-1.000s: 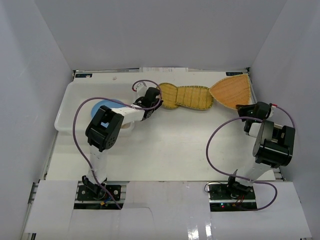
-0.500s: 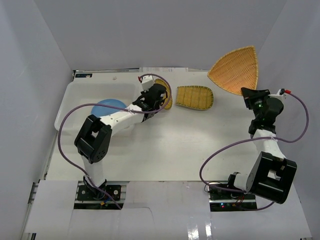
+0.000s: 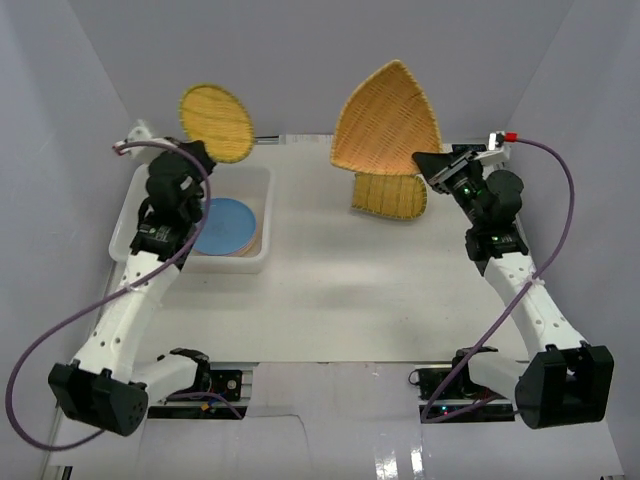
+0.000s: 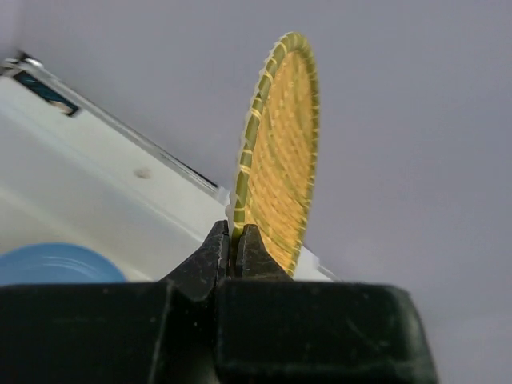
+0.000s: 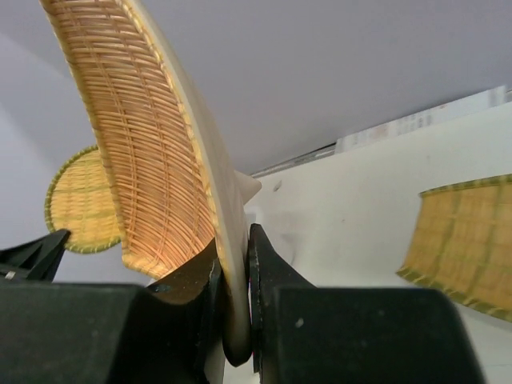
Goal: Place the plates into the plastic bin on the countertop
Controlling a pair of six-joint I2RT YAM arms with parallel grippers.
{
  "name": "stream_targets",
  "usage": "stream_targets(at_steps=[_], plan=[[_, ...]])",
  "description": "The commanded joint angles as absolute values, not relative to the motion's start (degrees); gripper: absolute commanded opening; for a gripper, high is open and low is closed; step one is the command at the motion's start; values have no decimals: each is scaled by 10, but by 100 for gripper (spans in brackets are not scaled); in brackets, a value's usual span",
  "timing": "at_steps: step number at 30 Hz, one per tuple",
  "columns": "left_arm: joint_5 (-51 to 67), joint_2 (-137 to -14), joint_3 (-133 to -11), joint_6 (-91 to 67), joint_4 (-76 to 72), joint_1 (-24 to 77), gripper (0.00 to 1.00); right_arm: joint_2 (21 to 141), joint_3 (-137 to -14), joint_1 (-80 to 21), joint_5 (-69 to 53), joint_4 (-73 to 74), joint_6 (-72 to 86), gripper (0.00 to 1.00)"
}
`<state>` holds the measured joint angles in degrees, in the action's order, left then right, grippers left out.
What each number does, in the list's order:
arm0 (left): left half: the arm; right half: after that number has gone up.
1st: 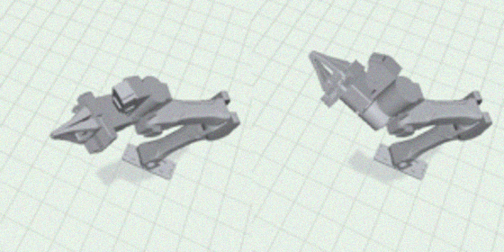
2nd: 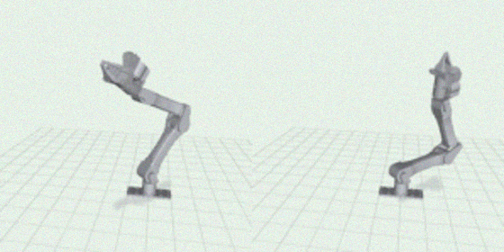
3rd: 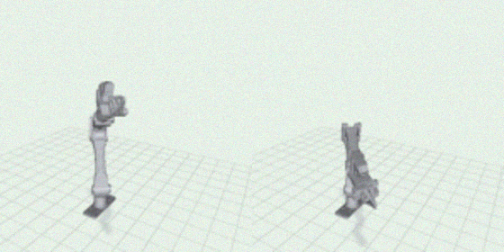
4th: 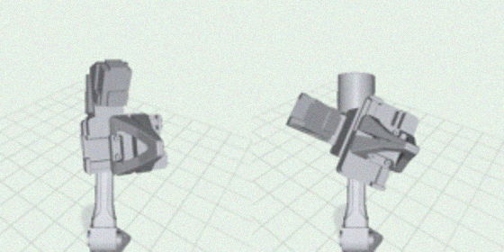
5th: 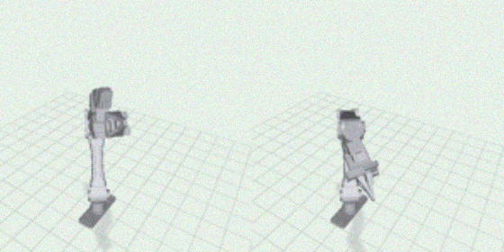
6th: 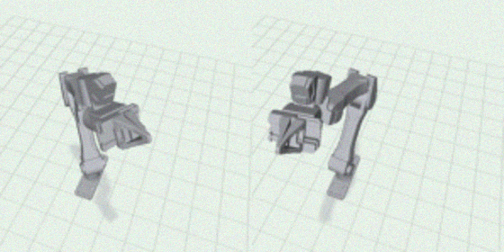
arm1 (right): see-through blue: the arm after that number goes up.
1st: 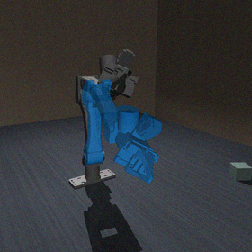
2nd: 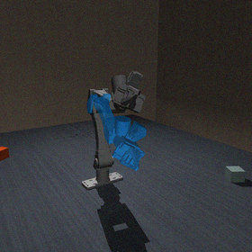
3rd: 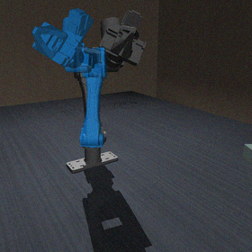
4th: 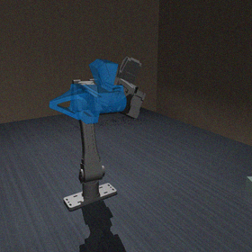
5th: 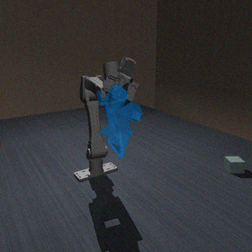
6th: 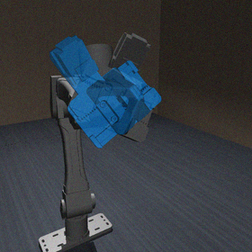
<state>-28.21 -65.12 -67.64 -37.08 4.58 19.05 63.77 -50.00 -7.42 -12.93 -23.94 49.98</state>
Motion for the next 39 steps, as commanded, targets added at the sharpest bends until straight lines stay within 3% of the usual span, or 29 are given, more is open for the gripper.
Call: stream_targets(at_steps=[1,5,13,16,17,19,21,25,32,39], plan=[[-150,-618,-595,-432,132,80,0,668,-561,-160,-84,-271,466,8],[-30,-619,-518,-464,130,-77,0,735,-634,-259,-55,-259,433,8],[106,-710,-440,-472,111,-162,0,937,-839,-416,-3,-175,372,8],[132,-720,-424,-474,112,-170,25,1004,-917,-443,30,-154,365,8],[131,-714,-422,-473,114,-171,56,1020,-955,-450,33,-138,366,8],[107,-670,-417,-472,119,-172,80,1056,-980,-455,41,-127,370,8],[84,-632,-421,-468,124,-173,96,1084,-1005,-459,52,-124,379,8],[12,-528,-435,-470,141,-173,98,1131,-1055,-461,54,-111,396,8],[-68,-516,-511,-456,193,-173,96,1208,-1098,-501,57,-62,386,8],[63,-525,-537,-432,158,-168,93,1216,-1041,-537,59,-47,388,8]])
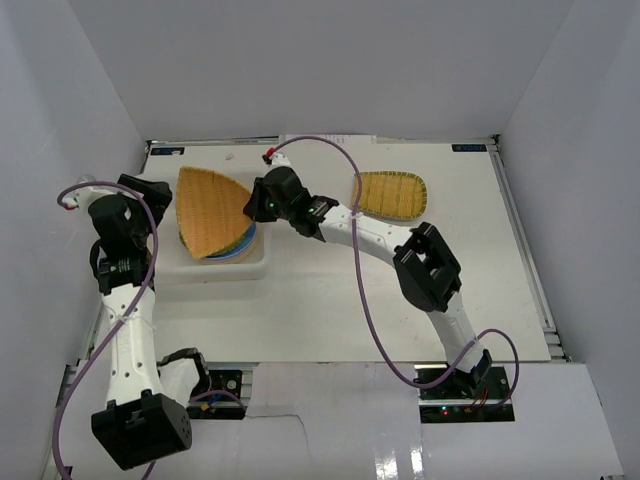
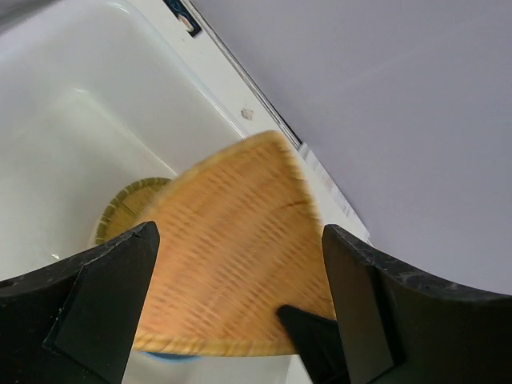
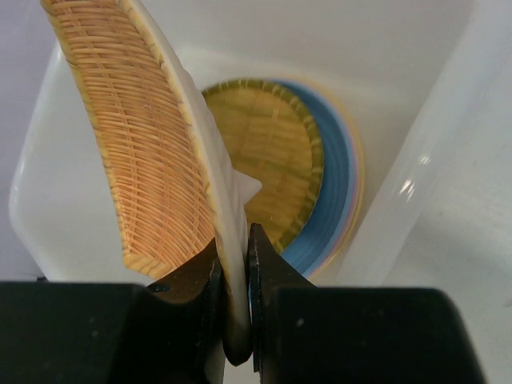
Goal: Place the plates into the plastic bin on the countertop
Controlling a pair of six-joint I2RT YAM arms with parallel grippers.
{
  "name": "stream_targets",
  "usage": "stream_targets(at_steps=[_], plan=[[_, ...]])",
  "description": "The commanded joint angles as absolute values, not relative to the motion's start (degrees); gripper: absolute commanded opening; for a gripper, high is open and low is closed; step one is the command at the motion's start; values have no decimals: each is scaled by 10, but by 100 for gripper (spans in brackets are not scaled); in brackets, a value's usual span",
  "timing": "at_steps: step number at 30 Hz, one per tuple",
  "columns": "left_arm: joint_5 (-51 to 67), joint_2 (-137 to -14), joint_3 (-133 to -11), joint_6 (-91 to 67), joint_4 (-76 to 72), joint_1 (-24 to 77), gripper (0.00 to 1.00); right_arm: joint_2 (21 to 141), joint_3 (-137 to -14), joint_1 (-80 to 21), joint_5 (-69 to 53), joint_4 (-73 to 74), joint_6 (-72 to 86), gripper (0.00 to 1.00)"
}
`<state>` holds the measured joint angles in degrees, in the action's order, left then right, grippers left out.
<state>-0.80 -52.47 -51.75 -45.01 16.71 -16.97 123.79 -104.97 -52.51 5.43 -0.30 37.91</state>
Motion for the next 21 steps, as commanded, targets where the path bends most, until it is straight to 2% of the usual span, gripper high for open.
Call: stream_targets(at_steps=[1,4,7,8,13,14,18,21], plan=[[83,-523,-535,-425,150,-167,93,1213,-1029,-537,59,-51,390,8],[150,-523,-546,-416,143,-161,93,1211,-1015,-538,62,-40,391,11],[219,-526,-555,-410,139,-154,94,1213,-1015,-541,62,-33,387,32],[235,-524,-553,-409,134,-154,94,1210,-1015,-541,60,-31,381,47],[297,-519,-531,-410,124,-148,95,1179,-1008,-542,73,-24,351,78],[301,-520,-527,-410,123,-146,95,1172,-1008,-542,78,-21,345,79],[317,-523,-521,-401,124,-139,95,1118,-976,-536,114,-15,290,94],[336,-521,-525,-393,119,-117,96,1050,-920,-509,116,-19,273,95]])
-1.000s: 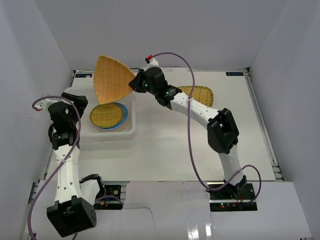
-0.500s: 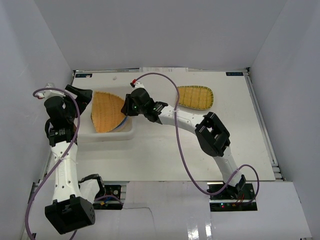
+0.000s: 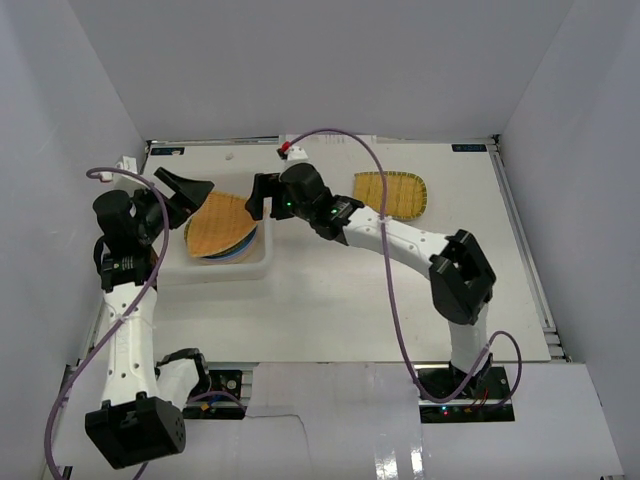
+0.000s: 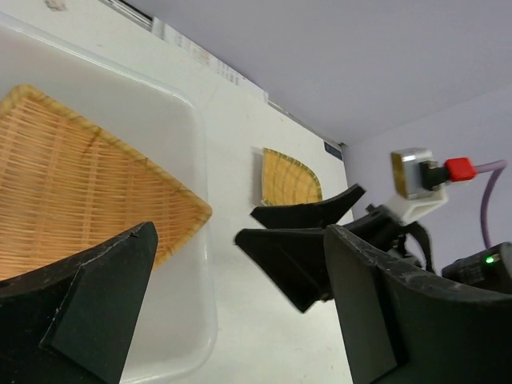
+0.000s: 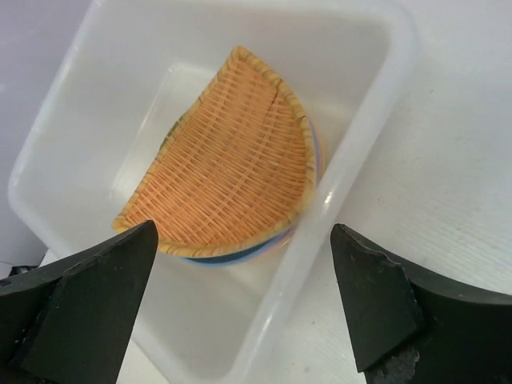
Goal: Place the plates into the plastic bin on the countertop
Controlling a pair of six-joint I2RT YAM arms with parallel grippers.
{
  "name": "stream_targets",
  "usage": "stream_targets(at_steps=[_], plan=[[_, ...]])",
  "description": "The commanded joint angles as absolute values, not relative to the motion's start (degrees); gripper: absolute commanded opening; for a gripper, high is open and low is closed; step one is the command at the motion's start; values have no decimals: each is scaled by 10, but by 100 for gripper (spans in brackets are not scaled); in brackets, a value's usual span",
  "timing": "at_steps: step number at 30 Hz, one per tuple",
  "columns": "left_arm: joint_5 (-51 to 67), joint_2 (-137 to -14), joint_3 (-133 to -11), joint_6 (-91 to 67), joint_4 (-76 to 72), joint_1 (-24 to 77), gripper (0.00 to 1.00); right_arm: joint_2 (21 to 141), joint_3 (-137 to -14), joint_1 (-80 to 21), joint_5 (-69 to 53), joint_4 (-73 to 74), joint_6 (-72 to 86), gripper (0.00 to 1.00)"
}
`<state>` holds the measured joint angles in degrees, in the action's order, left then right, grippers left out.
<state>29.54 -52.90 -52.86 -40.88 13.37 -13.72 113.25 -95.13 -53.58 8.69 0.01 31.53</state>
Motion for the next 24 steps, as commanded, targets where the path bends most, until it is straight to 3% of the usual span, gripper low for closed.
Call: stream_targets(at_steps=[1,7,13,22,24], plan=[[346,-523,-532,-389,117,-106,96,1012,-869,-484,105,-22,273,95],[375,-558,-569,-346,115,-8,98,866,-656,-341,19,-83,296,97],[401,-556,-563,-312,115,61,98,787,-547,-193,-26,-96,309,96],[418,-486,-468,-223,76,163,98,815,-446,-51,16,-148,359,100],[415,-473,-441,-217,67,168,98,856,-448,-44,20,-163,373,94]])
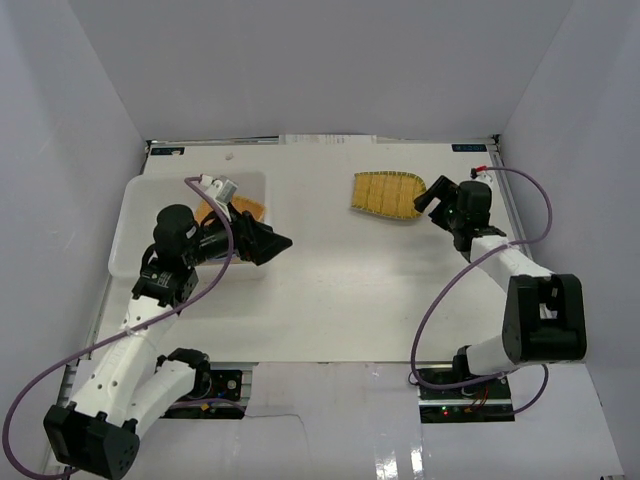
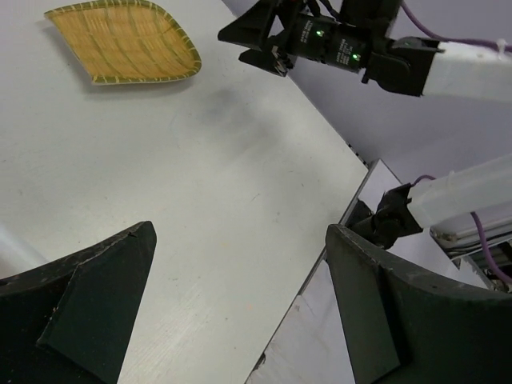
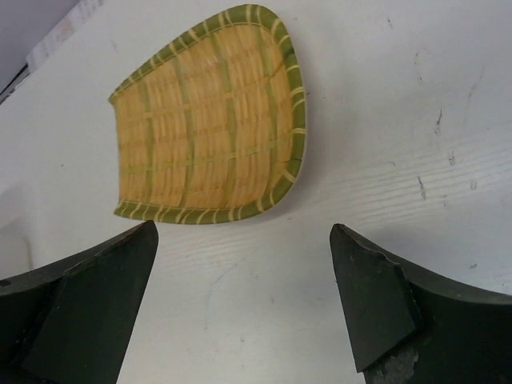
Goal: Place the plates into the plastic bin on the countertop
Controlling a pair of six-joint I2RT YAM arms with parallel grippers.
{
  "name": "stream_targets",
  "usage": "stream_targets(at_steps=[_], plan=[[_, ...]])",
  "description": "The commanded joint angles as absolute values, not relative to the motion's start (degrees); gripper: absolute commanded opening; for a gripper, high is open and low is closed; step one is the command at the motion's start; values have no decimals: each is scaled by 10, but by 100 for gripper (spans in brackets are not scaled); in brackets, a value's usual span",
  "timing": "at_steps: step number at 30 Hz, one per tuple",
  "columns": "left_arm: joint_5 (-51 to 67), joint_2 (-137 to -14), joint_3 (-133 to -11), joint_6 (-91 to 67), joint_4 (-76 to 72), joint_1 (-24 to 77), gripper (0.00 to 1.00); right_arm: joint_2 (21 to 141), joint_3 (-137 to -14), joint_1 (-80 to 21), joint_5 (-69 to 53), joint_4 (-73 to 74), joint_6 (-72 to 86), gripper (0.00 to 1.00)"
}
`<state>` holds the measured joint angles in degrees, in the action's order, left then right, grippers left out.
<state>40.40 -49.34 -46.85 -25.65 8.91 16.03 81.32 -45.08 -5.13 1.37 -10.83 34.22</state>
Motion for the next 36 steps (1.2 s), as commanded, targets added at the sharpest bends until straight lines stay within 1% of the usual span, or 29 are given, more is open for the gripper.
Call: stream_targets(at_steps=[1,3,6,7,8,9,10,11,12,14,15,17,23,26,28,31,32,34,36], plan=[[411,-463,-433,-214,58,167,98,871,-452,-41,24,-167,375,92],[410,-457,-426,-207,55,168,98,916,-465,-35,32,-175,381,89],[403,-451,-423,-203,55,168,98,974,-473,-22,-16,-233,402,82],[403,-450,-422,-204,54,167,98,989,-483,-18,-38,-244,420,77],[403,-449,-423,-203,54,167,98,1005,-490,-14,-49,-256,430,74],[403,-448,-422,-203,55,167,98,1034,-496,-7,-62,-284,439,70],[402,-448,-421,-202,55,167,98,1048,-503,-7,-84,-301,460,56],[402,-447,-420,-202,55,168,98,1057,-504,10,-89,-317,469,49],[402,-444,-420,-200,55,168,98,1070,-503,11,-90,-332,479,37],[402,-442,-420,-199,55,167,98,1077,-502,16,-102,-367,495,20],[401,-439,-420,-199,55,167,98,1072,-499,17,-106,-379,497,8],[398,-436,-421,-196,55,167,98,1056,-484,17,-111,-401,498,8],[359,-425,-424,-199,56,168,98,907,-423,14,-150,-462,522,8],[307,-422,-434,-219,56,168,98,819,-431,1,-175,-446,533,8],[287,-415,-448,-230,52,167,98,785,-451,-51,-174,-406,512,8],[266,-407,-472,-237,50,167,98,777,-507,-111,-146,-357,465,8],[258,-399,-477,-243,50,168,98,786,-521,-152,-141,-348,460,8],[234,-391,-497,-244,50,168,98,815,-561,-199,-133,-349,464,8],[221,-378,-517,-247,51,167,98,842,-614,-229,-125,-340,471,8]])
